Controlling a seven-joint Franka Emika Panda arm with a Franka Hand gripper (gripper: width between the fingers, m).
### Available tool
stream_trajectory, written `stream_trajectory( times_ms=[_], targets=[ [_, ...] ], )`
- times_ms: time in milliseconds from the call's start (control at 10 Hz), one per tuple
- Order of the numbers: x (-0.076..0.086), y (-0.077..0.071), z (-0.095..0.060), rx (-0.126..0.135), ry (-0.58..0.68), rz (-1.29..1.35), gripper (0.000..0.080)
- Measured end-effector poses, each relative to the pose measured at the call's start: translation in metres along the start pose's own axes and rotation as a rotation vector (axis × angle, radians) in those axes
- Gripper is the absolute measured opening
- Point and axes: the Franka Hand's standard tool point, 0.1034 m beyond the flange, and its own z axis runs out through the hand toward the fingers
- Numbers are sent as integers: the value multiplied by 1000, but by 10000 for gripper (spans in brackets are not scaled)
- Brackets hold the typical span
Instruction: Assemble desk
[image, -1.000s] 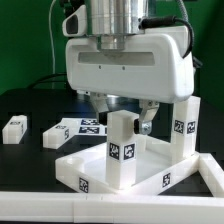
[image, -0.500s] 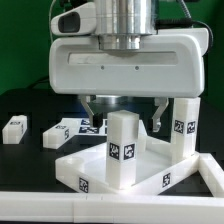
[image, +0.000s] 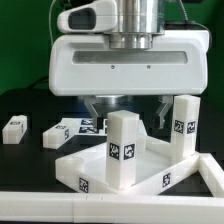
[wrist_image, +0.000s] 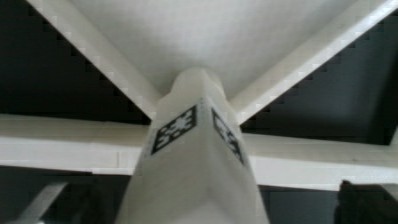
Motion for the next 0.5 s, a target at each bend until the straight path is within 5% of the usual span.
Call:
stream_trajectory(
  times_ms=[400, 500],
  targets=[
    [0, 5, -2, -4, 2, -215, 648],
    [0, 5, -2, -3, 1, -205, 525]
  ],
)
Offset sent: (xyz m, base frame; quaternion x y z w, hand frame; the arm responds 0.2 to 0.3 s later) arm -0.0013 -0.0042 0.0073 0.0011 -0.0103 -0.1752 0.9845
